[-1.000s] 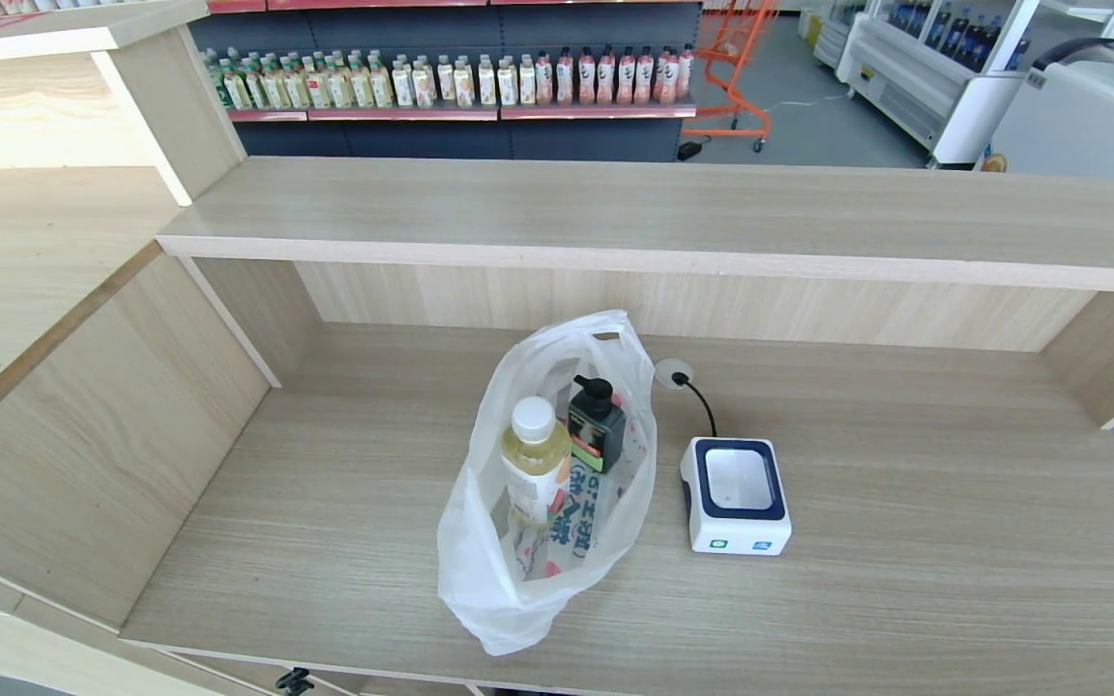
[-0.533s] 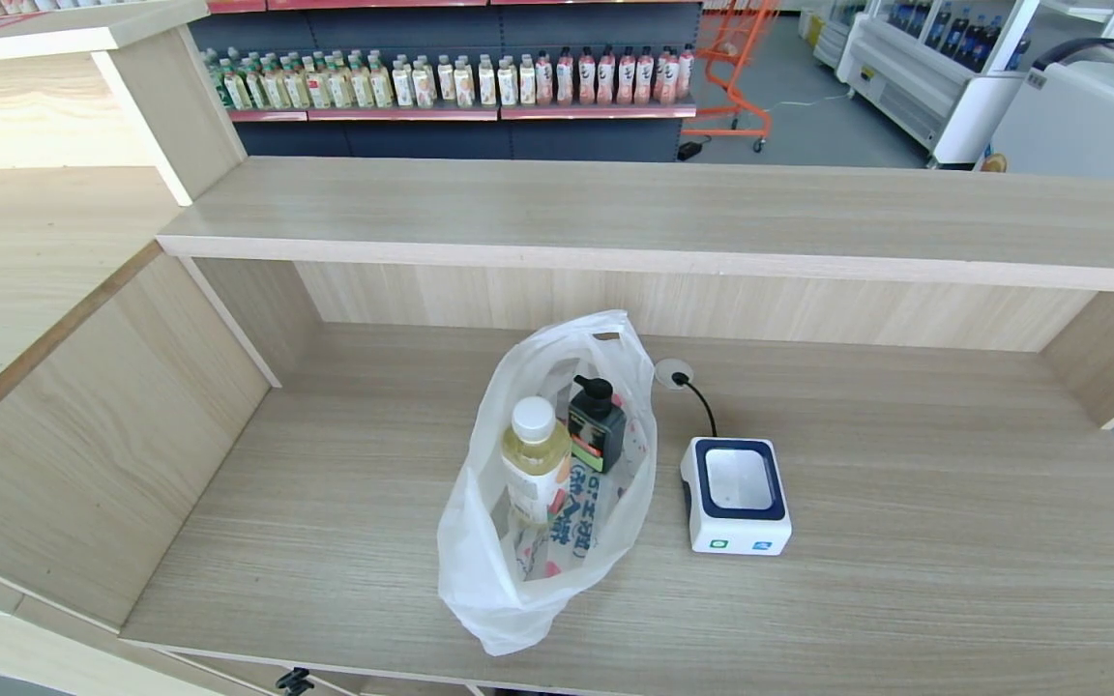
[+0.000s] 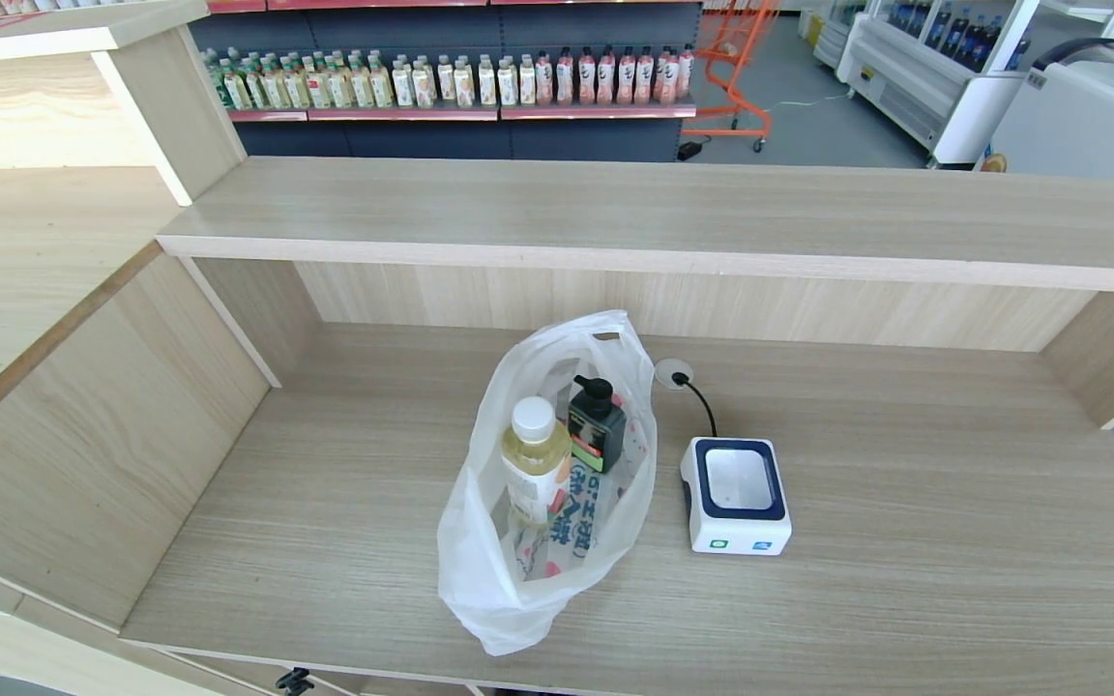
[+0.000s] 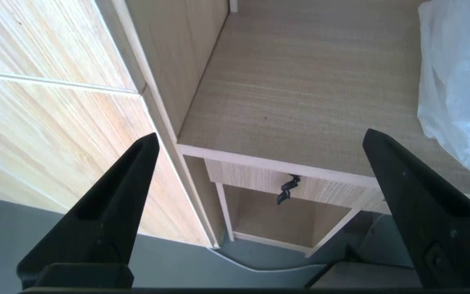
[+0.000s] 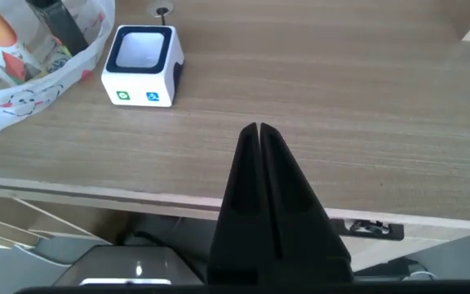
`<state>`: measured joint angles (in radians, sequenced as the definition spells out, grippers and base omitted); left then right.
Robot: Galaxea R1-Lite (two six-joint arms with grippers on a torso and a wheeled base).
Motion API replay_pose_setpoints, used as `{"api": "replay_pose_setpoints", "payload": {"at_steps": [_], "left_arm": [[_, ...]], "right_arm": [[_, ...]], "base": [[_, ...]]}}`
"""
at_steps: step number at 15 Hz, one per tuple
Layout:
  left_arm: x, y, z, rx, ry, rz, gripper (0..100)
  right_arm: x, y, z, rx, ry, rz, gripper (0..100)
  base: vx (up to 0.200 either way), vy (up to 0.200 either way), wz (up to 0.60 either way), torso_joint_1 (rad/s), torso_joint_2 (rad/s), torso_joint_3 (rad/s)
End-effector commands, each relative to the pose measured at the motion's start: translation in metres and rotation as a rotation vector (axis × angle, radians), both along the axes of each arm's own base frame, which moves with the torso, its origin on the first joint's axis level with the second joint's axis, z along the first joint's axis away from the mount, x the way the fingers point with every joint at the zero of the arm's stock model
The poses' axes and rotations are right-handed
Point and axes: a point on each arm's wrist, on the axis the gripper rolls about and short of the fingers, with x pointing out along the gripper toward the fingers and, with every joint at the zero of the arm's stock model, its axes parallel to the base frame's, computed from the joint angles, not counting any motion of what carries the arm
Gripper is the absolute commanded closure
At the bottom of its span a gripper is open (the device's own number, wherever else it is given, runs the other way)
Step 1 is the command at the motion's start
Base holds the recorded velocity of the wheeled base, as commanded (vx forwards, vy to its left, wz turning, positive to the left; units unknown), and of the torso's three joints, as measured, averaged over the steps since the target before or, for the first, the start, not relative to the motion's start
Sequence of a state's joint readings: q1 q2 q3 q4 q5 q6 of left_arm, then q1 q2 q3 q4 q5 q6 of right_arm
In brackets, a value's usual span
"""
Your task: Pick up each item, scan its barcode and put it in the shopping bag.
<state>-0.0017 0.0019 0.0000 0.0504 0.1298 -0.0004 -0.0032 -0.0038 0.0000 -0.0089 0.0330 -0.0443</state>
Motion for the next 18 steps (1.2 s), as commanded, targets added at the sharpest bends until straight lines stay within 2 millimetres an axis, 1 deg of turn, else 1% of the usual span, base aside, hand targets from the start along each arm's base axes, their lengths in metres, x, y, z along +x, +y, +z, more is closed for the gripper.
{"api": "replay_pose_setpoints", "payload": {"at_steps": [1,7,10,12,18], "left_arm": [[0.0,0.0,0.0,0.0,0.0,0.001,0],[-0.0001,0.0,-0.0001,0.016,0.0,0.0,0],[0.0,0.0,0.0,0.017,0.002,0.0,0],[-0.0001,0.0,-0.0001,0.017,0.0,0.0,0],[0.0,0.0,0.0,0.013,0.001,0.0,0]], "right_arm": [[0.0003,0.0,0.0001,0.0,0.004,0.001,100],[0.0003,0.0,0.0001,0.0,0.004,0.001,100],[0.0003,0.0,0.0001,0.0,0.004,0.001,100],[0.0003,0.0,0.0001,0.0,0.004,0.001,100],[0.0003,0.0,0.0001,0.0,0.004,0.001,100]], "base": [[0.0,0.0,0.0,0.0,0.0,0.0],[0.0,-0.2,0.0,0.005,0.0,0.002],[0.0,0.0,0.0,0.0,0.0,0.0],[0.2,0.0,0.0,0.0,0.0,0.0],[0.0,0.0,0.0,0.0,0.0,0.0]]}}
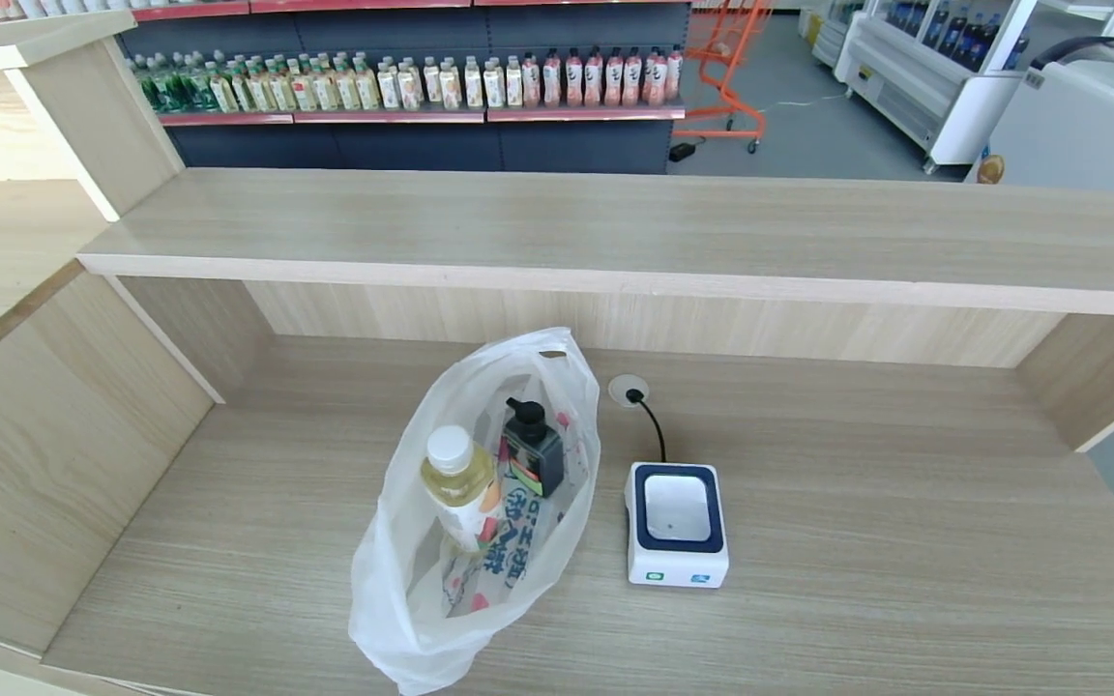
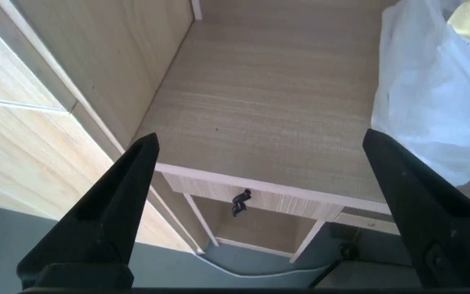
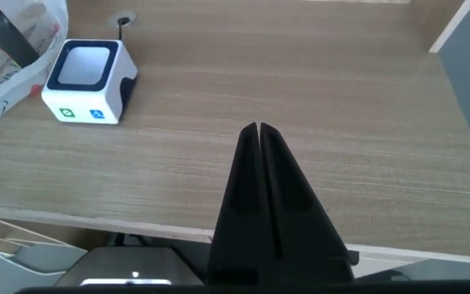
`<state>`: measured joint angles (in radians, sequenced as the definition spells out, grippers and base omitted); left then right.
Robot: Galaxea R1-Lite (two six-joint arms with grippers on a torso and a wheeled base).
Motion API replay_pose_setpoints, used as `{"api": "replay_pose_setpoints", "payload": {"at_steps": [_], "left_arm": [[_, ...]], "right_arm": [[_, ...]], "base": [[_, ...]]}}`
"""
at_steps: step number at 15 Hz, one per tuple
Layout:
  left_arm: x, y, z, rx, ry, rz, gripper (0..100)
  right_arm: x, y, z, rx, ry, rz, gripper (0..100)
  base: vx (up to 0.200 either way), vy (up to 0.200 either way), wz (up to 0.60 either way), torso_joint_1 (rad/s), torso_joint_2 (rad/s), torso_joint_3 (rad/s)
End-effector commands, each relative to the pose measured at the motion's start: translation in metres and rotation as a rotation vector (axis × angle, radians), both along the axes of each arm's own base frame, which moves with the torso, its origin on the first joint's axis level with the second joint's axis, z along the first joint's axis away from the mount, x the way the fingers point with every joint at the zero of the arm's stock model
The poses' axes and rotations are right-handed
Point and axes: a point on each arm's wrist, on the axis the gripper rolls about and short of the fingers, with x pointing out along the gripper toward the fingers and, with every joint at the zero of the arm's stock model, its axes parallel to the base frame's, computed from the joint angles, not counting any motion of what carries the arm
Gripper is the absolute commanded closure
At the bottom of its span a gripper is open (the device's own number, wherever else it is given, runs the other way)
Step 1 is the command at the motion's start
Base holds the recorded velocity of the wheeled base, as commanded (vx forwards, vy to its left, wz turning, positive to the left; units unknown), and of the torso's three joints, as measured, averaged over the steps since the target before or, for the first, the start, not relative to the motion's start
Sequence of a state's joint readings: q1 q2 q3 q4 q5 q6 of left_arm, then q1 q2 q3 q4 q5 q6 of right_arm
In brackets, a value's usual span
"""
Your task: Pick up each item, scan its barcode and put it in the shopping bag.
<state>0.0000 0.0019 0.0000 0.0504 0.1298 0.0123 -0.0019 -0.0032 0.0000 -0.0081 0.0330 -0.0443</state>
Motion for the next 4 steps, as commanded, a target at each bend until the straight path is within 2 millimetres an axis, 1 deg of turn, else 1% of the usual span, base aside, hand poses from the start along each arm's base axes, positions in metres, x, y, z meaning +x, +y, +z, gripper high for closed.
{"api": "replay_pose_setpoints", "payload": {"at_steps": [1,4], "left_arm": [[0.0,0.0,0.0,0.0,0.0,-0.001,0],[0.0,0.0,0.0,0.0,0.0,-0.001,0]], "right_arm": [[0.0002,0.0,0.0002,0.0,0.002,0.0,100],[0.0002,0.0,0.0002,0.006,0.002,-0.002,100]], "base": [[0.0,0.0,0.0,0.0,0.0,0.0],[0.0,0.0,0.0,0.0,0.0,0.0]]}}
